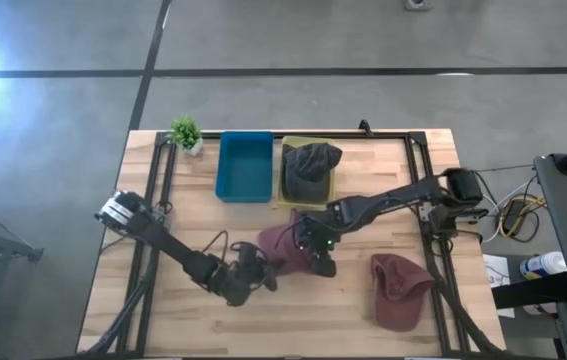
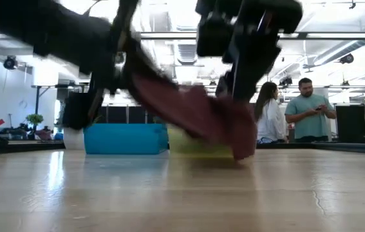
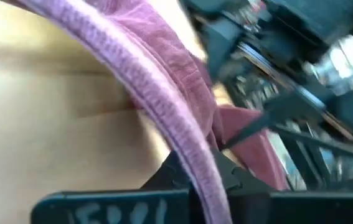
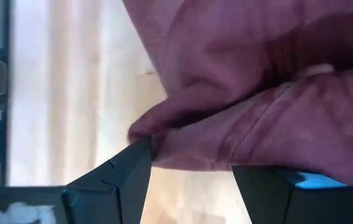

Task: Pick & Place hat
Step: Put the left red cap into the blue bin

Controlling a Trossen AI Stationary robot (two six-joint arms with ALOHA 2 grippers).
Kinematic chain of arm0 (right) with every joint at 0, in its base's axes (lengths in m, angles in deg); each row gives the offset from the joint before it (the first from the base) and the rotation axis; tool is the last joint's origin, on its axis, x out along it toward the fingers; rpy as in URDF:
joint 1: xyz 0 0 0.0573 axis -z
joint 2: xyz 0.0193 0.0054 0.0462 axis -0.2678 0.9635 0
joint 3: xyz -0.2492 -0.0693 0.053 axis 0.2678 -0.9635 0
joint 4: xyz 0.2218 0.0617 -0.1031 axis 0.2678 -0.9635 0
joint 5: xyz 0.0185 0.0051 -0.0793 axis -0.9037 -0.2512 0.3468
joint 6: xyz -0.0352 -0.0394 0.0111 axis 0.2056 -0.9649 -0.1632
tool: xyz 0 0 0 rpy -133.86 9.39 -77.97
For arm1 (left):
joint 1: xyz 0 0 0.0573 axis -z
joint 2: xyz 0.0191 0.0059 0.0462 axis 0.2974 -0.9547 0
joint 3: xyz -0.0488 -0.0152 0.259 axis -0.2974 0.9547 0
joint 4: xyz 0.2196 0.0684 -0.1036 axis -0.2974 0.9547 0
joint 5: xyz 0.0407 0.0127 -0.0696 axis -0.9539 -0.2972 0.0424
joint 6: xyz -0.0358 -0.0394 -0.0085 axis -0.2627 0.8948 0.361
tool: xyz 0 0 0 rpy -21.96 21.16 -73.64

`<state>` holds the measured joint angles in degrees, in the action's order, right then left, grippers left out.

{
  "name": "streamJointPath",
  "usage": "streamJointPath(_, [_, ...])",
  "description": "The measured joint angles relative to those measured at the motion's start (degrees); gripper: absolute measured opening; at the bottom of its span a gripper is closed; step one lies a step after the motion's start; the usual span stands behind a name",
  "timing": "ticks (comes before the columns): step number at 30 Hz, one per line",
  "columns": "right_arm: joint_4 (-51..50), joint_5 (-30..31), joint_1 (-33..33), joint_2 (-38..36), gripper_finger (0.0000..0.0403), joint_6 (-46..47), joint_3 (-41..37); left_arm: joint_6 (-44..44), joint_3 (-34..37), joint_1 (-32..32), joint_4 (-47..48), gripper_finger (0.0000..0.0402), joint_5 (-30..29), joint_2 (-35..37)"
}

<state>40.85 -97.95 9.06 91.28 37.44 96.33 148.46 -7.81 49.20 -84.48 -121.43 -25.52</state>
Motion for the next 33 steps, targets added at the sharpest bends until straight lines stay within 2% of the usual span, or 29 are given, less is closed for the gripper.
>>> streamJointPath(2, [-1.82, 0.52, 0.0, -2.91, 0.0207, -0.23, 0.0, -7.71, -1.05, 0.19, 3.71, 0.0006, 3.06, 4.28])
streamJointPath(4, [-3.73, 3.12, 0.02, -6.6, 0.0207, -0.29, 0.0, -16.36, -3.6, 0.45, 12.5, 0.0005, 6.7, 9.76])
streamJointPath(7, [-7.45, 9.9, 0.07, -13.55, 0.0207, -0.14, 0.0, -28.9, -10.73, 0.6, 36.12, 0.0005, 9.38, 17.35])
streamJointPath(10, [-10.25, 20.17, 0.07, -20.62, 0.0207, 0.24, 0.0, -41.35, -19.78, -0.13, 62.03, 0.0005, 9.51, 21.43])
streamJointPath(14, [-11.56, 34.1, 0.13, -28.88, 0.0207, 1.06, 0.02, -55.43, -32.84, -1.76, 85.23, 0.0005, 8.87, 21.88])
streamJointPath(17, [-11.58, 45.22, 0.11, -33.45, 0.0208, 2.36, 0.04, -64.76, -40.84, -2.23, 93.77, 0.0005, 6.83, 19.76])
streamJointPath(20, [-11.64, 54.64, 0.98, -36.45, 0.0208, 8.02, 0.04, -77.05, -45.9, -2.21, 100.0, 0.0005, 1.53, 16.35])
streamJointPath(22, [-11.65, 54.87, 2.9, -37.68, 0.0208, 14.71, 0.04, -83.96, -47.65, -2.18, 103.78, 0.0005, -2.8, 13.92])
streamJointPath(23, [-11.87, 53.06, 4.25, -38.09, 0.0208, 18.76, 0.06, -86.55, -47.8, -2.14, 105.17, 0.0005, -4.92, 12.8])
streamJointPath(25, [-12.8, 45.75, 7.44, -38.13, 0.0208, 26.16, -0.07, -89.6, -47.6, -2.05, 107.17, 0.0005, -7.76, 10.35])
streamJointPath(29, [-12.87, 30.12, 12.74, -36.45, 0.0207, 33.07, -3.3, -91.94, -44.74, -0.5, 109.03, 0.0005, -13.61, 5.88])
streamJointPath(33, [-10.34, 22.73, 15.31, -33.7, 0.0208, 34.13, -9.94, -102.05, -41.76, 2.71, 111.03, 0.0005, -20.48, 3.52])
